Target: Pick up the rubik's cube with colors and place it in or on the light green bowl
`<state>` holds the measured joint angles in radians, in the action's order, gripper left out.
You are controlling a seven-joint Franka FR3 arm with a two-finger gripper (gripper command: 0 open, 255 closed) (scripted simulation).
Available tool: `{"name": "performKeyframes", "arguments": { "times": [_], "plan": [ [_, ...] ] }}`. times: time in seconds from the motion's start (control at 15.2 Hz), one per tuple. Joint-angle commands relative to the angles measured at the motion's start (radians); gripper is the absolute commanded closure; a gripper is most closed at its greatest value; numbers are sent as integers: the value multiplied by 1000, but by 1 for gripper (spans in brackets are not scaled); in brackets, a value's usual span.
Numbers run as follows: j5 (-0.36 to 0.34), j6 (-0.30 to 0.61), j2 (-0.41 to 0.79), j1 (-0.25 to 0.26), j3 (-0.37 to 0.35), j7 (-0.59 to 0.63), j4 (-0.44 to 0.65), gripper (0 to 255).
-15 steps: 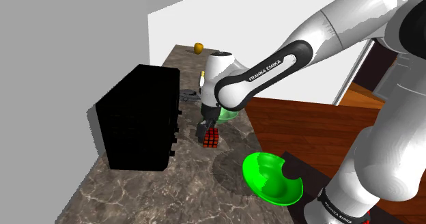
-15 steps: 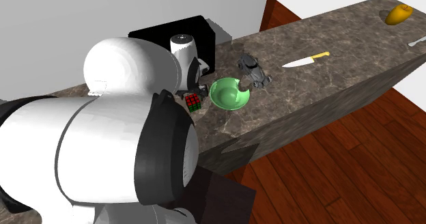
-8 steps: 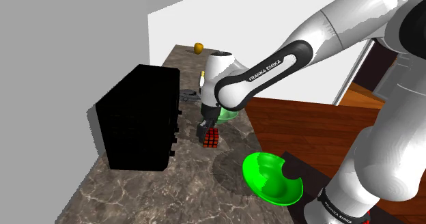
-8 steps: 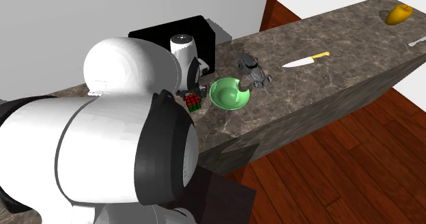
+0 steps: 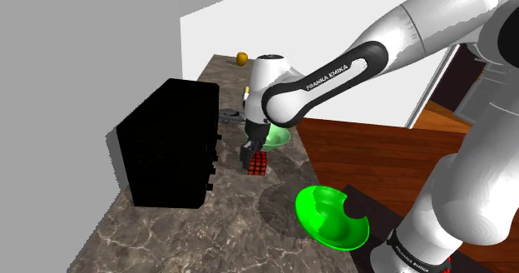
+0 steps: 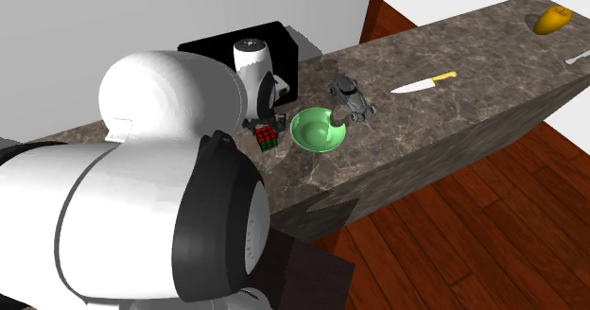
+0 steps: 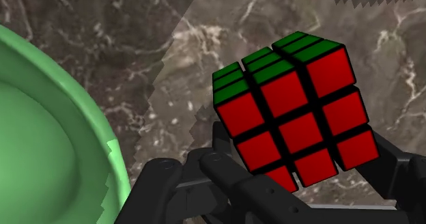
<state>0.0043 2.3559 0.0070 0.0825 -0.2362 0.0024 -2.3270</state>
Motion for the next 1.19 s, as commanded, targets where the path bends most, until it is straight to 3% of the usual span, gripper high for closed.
{"name": "performKeyframes", "arguments": {
  "times": [0.0,1.12],
  "plan": [
    [6,-25,-19,-1,1,-6,6,255],
    [35,-256,-135,-2,8,-28,124,255]
  ]
}}
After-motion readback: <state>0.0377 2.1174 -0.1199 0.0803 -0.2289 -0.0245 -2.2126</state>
